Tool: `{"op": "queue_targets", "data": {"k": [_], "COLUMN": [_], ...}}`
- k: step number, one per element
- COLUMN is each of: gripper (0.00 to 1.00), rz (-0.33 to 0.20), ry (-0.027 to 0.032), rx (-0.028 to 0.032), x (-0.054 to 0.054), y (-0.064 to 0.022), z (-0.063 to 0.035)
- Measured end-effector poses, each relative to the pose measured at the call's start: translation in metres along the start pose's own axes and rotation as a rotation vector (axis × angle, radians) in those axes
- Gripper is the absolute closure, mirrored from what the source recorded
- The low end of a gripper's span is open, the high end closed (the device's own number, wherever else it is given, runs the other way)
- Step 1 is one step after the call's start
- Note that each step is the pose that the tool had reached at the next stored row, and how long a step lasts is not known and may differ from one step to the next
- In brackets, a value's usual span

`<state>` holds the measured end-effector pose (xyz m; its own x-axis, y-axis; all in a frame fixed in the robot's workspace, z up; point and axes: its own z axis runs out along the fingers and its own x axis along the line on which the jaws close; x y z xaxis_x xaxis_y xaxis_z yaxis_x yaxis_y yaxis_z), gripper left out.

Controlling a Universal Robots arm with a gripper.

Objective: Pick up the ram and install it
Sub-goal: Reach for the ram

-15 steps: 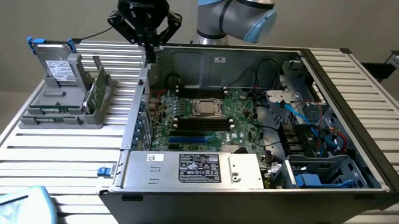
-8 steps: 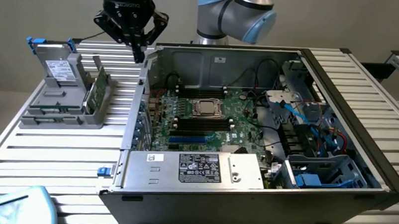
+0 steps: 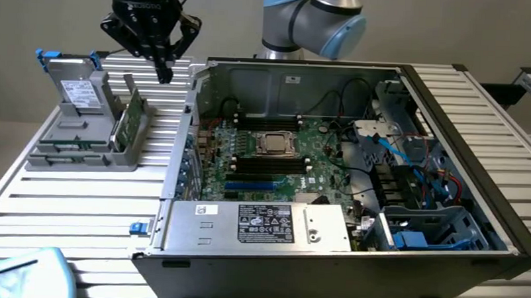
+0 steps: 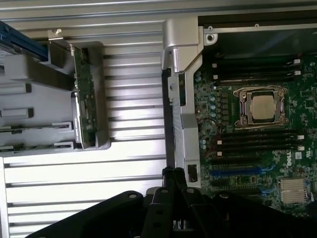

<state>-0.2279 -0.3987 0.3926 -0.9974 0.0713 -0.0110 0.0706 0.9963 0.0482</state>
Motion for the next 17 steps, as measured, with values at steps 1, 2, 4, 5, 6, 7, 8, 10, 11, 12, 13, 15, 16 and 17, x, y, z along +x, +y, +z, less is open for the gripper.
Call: {"op": "queue_targets", "data": {"k": [1, 2, 4, 5, 6, 7, 8, 10, 11, 12, 13, 15, 16, 17], "gripper": [0.89, 0.89, 0.89, 0.89, 0.89, 0.89, 0.89, 0.89, 0.89, 0.89, 0.89, 0.89, 0.89, 0.89], "rz": [0.000, 0.000, 0.000, 0.000, 0.000, 0.000, 0.000, 0.000, 0.000, 0.000, 0.000, 0.000, 0.000, 0.000], "ry": [0.0001, 0.0003, 0.0006, 0.0008, 0.0008, 0.0009, 0.0011, 0.0013, 0.0014, 0.0016, 0.0018, 0.0022, 0.0025, 0.0027], "rx": [0.0000, 0.0000, 0.0001, 0.0001, 0.0000, 0.0001, 0.0000, 0.0001, 0.0000, 0.0001, 0.0001, 0.0001, 0.0001, 0.0001], "x": [0.004, 0.007, 0.015, 0.018, 0.022, 0.026, 0.030, 0.038, 0.042, 0.046, 0.049, 0.057, 0.061, 0.064], "y": [-0.0003, -0.0005, -0.0010, -0.0012, -0.0014, -0.0016, -0.0019, -0.0022, -0.0024, -0.0026, -0.0028, -0.0032, -0.0034, -0.0036], "z": [-0.0001, -0.0001, -0.0002, -0.0003, -0.0003, -0.0003, -0.0004, -0.0005, -0.0006, -0.0006, -0.0007, -0.0008, -0.0008, -0.0009]}}
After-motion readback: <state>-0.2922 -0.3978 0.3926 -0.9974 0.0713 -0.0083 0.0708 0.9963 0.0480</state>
